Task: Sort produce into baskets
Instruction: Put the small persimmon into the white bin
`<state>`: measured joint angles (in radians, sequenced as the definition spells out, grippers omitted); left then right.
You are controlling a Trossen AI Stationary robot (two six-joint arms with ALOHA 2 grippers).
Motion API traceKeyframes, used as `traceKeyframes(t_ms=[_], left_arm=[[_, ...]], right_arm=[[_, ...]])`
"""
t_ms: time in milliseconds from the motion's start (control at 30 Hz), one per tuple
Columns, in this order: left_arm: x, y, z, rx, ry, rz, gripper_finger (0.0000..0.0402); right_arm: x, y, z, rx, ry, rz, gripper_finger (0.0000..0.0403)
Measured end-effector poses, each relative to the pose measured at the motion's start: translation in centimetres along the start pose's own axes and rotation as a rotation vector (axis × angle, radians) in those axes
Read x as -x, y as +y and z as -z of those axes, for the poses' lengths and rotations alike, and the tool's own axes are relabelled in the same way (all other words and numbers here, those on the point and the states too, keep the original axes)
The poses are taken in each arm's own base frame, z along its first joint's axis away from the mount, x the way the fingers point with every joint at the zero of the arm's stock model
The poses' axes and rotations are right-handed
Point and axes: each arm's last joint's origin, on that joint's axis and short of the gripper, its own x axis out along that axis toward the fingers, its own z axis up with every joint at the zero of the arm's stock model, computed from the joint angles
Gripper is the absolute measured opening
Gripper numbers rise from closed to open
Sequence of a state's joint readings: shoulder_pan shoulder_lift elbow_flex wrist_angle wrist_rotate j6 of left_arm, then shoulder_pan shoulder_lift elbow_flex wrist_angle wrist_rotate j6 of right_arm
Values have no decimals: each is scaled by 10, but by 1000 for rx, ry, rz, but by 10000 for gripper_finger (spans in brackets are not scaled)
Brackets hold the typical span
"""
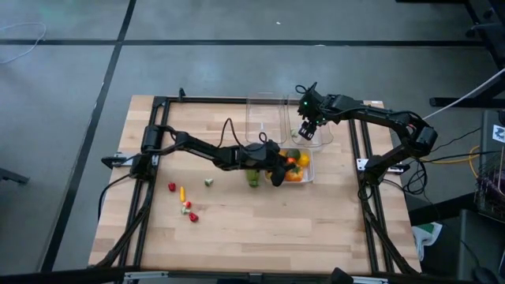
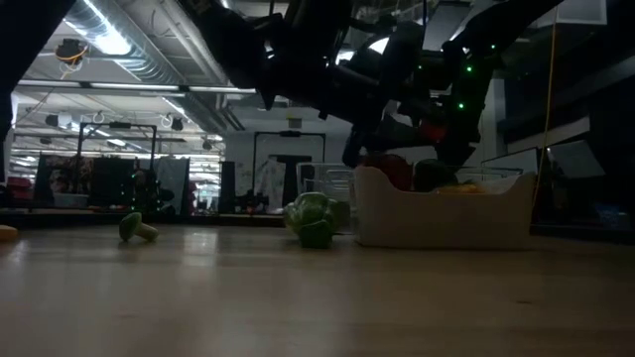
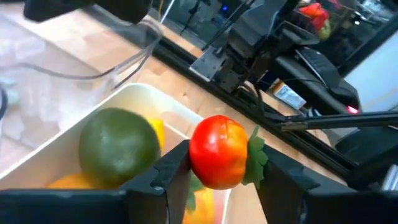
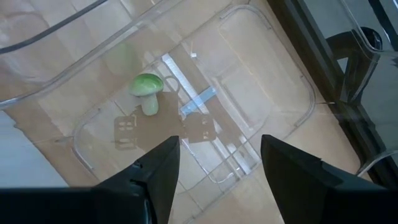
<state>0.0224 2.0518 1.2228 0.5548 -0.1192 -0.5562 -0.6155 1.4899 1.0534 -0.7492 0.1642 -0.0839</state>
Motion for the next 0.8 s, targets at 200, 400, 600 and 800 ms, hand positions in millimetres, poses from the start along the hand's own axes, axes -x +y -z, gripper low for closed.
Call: traceKeyframes(t_ms=[200, 400, 600, 800], left_arm=[[6, 7, -8, -77, 53, -54, 155], [7, 21, -6, -66, 137, -131, 155], [8, 24, -4, -81, 168, -149, 155], [8, 24, -4, -91, 164, -146, 155]], right_arm=[[0, 0, 0, 0, 0, 0, 223], [0, 0, 0, -1, -5, 0, 223], [0, 0, -1, -1, -8, 0, 223], [0, 0, -2, -4, -23, 2, 223]])
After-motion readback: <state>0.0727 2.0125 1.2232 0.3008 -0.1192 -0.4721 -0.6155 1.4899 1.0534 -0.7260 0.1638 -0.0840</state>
